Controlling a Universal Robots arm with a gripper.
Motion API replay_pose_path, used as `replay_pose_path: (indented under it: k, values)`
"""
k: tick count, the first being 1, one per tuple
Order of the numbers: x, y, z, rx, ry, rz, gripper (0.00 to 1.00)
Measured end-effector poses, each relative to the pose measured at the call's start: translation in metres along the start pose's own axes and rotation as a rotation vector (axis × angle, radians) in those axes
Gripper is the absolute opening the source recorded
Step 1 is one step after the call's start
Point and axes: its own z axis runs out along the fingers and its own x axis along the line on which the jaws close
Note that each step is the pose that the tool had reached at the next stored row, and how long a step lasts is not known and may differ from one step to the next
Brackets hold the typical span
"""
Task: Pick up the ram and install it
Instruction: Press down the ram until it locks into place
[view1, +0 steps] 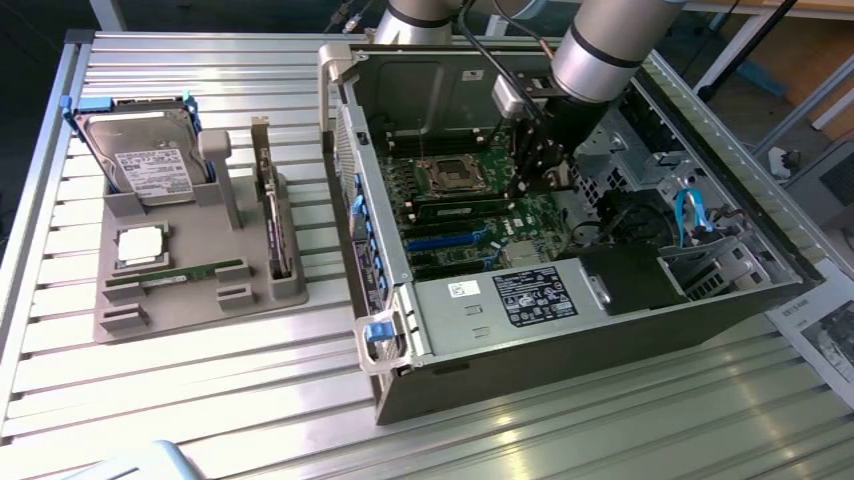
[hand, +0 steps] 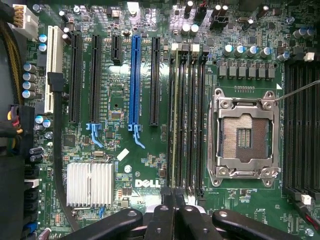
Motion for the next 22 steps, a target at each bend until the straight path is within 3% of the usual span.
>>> replay_pose_path:
  k: [2,4,8,9,13,18,22]
  values:
    - [0.000,0.0042,0.0002,0.0004,0.0004,0.000,0.10]
    - [-0.001,0.0186,0.0018,0.0037,0.0001,0.000,0.10]
    - [-0.001,0.0367,0.0037,0.0066,0.0004,0.000,0.10]
    - [-0.002,0.0461,0.0046,0.0078,0.0006,0.000,0.10]
    - [-0.003,0.0686,0.0069,0.0108,0.0003,0.000,0.10]
    - [-0.003,0.0694,0.0076,0.0110,0.0003,0.000,0.10]
    - [-0.002,0.0690,0.0137,0.0110,0.0004,0.000,0.10]
